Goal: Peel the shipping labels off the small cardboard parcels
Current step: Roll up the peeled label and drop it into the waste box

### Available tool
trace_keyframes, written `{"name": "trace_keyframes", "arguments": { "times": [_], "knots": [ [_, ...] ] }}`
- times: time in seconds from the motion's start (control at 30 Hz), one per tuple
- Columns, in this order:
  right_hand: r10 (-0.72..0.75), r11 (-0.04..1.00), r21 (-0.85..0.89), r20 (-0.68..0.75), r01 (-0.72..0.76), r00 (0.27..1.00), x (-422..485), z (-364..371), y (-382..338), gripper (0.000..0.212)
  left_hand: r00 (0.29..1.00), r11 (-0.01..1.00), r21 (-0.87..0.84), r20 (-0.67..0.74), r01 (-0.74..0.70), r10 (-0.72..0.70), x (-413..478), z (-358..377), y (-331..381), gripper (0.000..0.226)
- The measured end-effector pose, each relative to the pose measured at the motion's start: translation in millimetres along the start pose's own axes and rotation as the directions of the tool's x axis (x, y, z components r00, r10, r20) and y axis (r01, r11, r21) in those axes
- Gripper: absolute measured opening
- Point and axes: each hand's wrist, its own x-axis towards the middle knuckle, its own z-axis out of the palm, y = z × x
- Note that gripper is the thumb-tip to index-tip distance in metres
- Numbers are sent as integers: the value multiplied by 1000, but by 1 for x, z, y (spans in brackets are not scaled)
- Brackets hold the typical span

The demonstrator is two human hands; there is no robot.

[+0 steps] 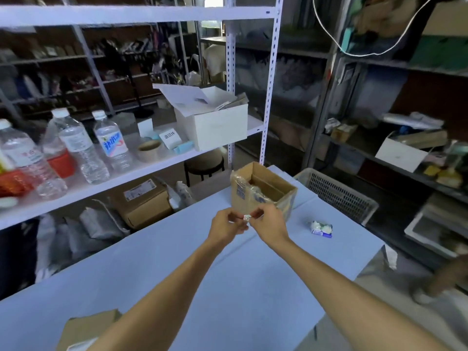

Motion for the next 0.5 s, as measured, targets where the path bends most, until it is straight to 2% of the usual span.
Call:
{"name": "trace_keyframes", "arguments": {
  "times": [0.17,0.27,0.4,0.5],
  "knots": [
    [-12,999,-37,52,14,999,52,-42,29,10,1000,988,157,-5,11,-10,43,47,21,16],
    [-40,995,-91,91,48,995,82,-61,36,12,999,950,311,3,-37,38,60,66,33,7],
    [-74,963,-247,154,111,985,115,-69,33,17,974,728,648,142,-225,175,81,70,55,20],
    [-124,921,-343,187,183,975,136,-68,29,22,963,562,784,248,-264,106,101,68,67,27]
  ]
}}
